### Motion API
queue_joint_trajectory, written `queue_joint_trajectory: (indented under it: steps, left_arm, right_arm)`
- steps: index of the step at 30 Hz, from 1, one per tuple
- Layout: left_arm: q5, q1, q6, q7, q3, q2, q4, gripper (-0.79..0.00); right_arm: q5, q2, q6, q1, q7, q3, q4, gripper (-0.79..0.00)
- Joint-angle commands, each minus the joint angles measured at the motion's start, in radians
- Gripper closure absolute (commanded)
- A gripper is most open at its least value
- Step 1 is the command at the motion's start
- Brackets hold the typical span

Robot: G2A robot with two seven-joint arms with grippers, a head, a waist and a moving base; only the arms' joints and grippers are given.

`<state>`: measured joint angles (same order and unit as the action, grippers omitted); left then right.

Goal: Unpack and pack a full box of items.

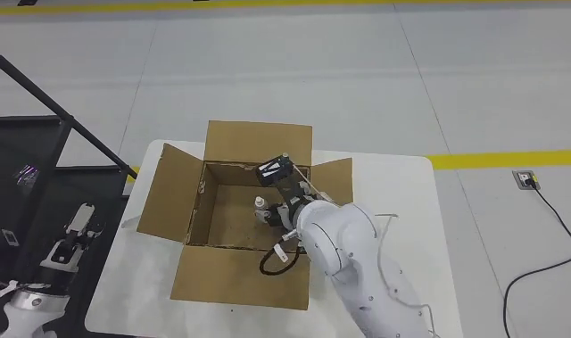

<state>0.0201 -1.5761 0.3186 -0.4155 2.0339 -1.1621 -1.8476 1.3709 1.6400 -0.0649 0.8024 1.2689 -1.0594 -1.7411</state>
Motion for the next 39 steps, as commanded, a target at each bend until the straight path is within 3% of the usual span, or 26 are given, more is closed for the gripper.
queue_joint_trajectory:
  steps: [1,6,14,25,32,39]
  left_arm:
    - [-0.024,0.011,0.002,-0.011,-0.023,0.001,0.014,-0.785]
    - [-0.062,0.024,0.011,-0.023,-0.067,0.003,0.023,-0.785]
    - [-0.099,0.018,0.022,-0.02,-0.113,0.003,-0.013,-0.785]
    - [-0.171,0.009,0.02,-0.023,-0.198,0.003,-0.068,-0.785]
    - [-0.221,0.0,0.016,-0.025,-0.268,0.001,-0.097,-0.785]
    - [-0.276,0.012,0.003,-0.03,-0.329,0.001,-0.083,-0.785]
  right_arm:
    - [-0.01,-0.007,0.018,0.039,-0.002,-0.031,-0.074,-0.785]
    - [-0.017,-0.018,0.026,0.103,-0.018,-0.087,-0.172,-0.785]
    - [-0.027,-0.02,0.027,0.118,-0.041,-0.096,-0.167,-0.785]
    - [-0.564,-0.054,0.124,0.258,-0.1,-0.49,-0.267,-0.785]
    - [-0.711,-0.081,0.128,0.246,-0.12,-0.659,-0.1,-0.785]
    - [-0.837,-0.106,0.208,0.147,-0.032,-0.665,0.153,-0.785]
